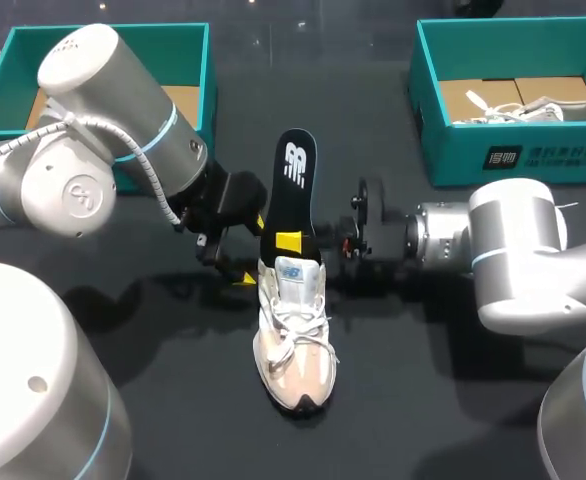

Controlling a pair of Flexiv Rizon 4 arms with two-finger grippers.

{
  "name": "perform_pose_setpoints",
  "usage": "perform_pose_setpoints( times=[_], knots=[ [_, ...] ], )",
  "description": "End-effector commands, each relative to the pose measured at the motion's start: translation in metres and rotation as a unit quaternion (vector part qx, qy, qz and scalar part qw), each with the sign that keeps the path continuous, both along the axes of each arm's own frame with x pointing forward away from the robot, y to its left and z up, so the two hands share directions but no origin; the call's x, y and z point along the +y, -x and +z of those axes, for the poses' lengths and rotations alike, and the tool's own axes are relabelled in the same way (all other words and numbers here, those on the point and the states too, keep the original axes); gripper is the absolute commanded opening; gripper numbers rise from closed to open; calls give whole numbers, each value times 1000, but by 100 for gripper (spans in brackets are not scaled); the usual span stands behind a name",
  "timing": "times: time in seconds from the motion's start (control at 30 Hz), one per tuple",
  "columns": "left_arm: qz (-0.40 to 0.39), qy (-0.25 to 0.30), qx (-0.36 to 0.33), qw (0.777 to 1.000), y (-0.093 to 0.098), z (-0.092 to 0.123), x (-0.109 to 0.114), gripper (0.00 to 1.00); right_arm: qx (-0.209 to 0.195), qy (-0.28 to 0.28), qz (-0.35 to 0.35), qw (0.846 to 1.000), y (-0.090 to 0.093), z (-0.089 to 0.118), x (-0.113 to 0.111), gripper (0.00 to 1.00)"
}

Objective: Take the shoe out of the shoebox, open the shoe tongue, remove and reinsert the insole, then place the shoe into the shoebox

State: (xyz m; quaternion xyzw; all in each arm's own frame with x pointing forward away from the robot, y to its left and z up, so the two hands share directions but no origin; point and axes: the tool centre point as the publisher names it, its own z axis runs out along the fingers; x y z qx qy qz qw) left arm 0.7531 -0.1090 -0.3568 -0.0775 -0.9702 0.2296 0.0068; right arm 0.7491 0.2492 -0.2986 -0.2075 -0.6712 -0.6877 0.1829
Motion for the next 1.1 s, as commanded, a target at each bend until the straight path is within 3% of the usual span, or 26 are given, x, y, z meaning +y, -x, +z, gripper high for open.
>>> perform_pose_setpoints(
  times=[0.03, 0.33, 0.37, 0.4, 0.43, 0.67, 1.1],
  knots=[
    [0, -1, 0, 1000, 0, -1, 0, 100, -3, 9, 10, 1000, -7, 8, 2, 33],
    [0, -1, 0, 1000, 0, -1, 0, 100, -14, 18, 12, 1000, -16, 18, 2, 26],
    [0, -1, 0, 1000, 0, -1, 0, 100, -10, 18, 10, 1000, -17, 18, 2, 20],
    [0, -1, 0, 1000, 0, -1, 0, 100, -6, 18, 8, 1000, -18, 17, 1, 2],
    [0, -1, 0, 1000, 0, -1, 0, 100, -1, 18, 8, 1000, -19, 15, 1, 0],
    [0, -1, 0, 1000, 0, -1, 0, 100, 39, 17, 7, 999, -14, -4, 1, 0],
    [0, -1, 0, 1000, 0, -1, 0, 100, 100, 23, -3, 995, 19, -29, 4, 0]
  ],
)
